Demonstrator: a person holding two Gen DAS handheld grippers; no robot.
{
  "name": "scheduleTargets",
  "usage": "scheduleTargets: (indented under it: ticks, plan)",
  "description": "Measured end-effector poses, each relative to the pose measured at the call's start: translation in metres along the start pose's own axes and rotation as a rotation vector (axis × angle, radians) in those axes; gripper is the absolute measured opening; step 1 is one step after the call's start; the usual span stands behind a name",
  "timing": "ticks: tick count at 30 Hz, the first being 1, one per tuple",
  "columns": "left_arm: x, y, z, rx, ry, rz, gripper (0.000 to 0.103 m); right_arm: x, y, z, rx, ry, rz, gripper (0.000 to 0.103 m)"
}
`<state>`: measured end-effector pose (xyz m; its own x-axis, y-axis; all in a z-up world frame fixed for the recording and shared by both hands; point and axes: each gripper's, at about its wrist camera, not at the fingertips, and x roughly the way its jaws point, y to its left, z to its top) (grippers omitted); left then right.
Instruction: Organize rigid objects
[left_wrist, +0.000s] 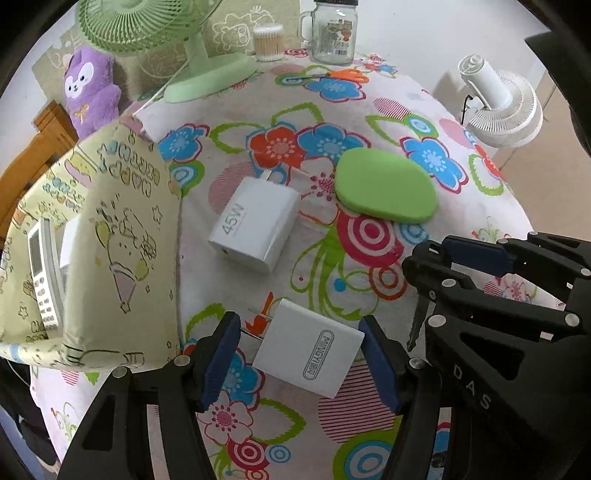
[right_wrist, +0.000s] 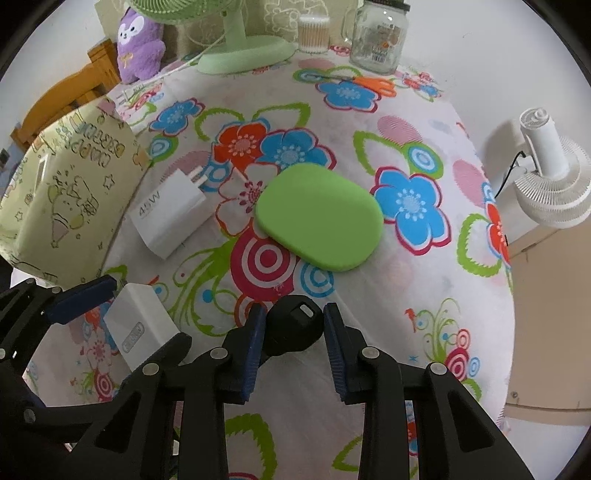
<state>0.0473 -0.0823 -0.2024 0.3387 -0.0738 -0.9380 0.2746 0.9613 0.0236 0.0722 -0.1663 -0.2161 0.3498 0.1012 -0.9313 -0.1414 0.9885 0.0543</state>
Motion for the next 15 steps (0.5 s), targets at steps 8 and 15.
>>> scheduleTargets:
  ticks: [8,15]
  plan:
    - [-0.028,-0.006,0.011,0.02,-0.046,0.019,0.068,-0.031,-0.006,0.008,0.002,-0.053,0.002,0.035]
    - [-0.052,-0.008,0.018,0.02,-0.062,0.022,0.068,-0.059,-0.006,0.013,-0.008,-0.068,-0.009,0.035]
